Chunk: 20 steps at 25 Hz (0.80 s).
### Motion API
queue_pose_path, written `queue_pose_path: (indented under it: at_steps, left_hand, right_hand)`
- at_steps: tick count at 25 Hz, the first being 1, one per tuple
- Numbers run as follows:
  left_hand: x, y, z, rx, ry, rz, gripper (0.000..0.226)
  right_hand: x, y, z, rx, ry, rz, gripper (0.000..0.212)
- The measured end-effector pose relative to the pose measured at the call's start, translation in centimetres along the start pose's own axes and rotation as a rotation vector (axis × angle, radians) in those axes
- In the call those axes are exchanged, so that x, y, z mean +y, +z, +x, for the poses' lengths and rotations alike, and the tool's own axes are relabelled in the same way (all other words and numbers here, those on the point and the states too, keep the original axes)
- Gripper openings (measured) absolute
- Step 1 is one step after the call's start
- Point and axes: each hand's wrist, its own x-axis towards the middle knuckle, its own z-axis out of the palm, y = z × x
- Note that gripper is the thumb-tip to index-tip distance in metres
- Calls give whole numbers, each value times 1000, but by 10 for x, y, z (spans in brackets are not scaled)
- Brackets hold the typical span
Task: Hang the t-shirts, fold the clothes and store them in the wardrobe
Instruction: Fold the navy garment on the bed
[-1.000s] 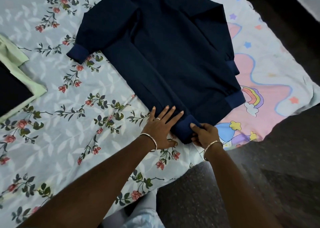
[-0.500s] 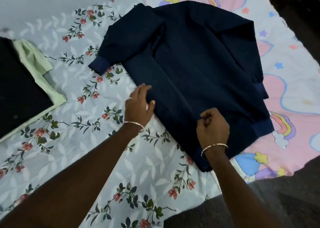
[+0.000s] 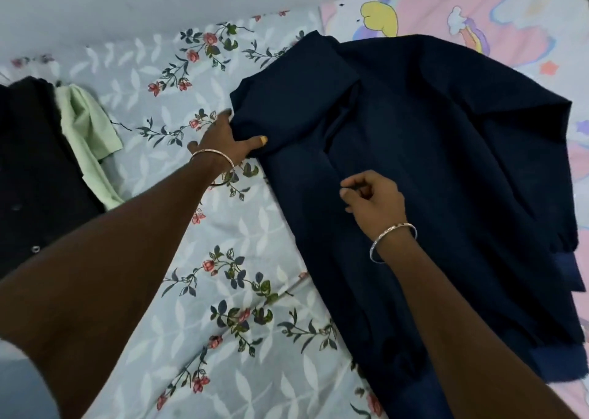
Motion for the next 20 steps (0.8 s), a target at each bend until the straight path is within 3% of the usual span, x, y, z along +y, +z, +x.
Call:
queue_pose_path:
  at_steps: [3, 5, 8, 10, 11, 13, 15, 16, 18, 20]
  left_hand:
    - [16, 7, -12, 125, 61, -121, 41]
    - [30, 22, -49, 81, 117, -385, 38]
    - [50, 45, -113, -180, 142, -728, 41]
    - [56, 48, -130, -468, 136, -953, 40]
    - [56, 43, -127, -564, 126, -957, 30]
    - [54, 26, -107, -544, 49, -854, 18]
    - [43, 12, -68, -241, 1, -753, 14]
    - [36, 5, -44, -64, 57, -620, 9]
    - [22, -9, 9, 128, 211, -226, 38]
    - [14, -23, 60, 102, 281, 101, 61]
  right_hand:
    - [-23, 20, 17, -189, 154, 305, 15]
    - [-39, 31, 22, -309, 277, 515, 37]
    - [-50, 34, 28, -439, 381, 790, 49]
    - [-44, 27, 30, -444, 392, 831, 51]
    - [-39, 22, 31, -440, 386, 832, 54]
    - [-31, 4, 31, -419, 352, 806, 52]
    - [-23, -20, 26, -392, 344, 799, 46]
    - [-16, -35, 21, -381, 342, 841, 45]
    - [-4, -60, 11, -336, 331, 900, 54]
    - [9, -81, 9, -300, 336, 976, 53]
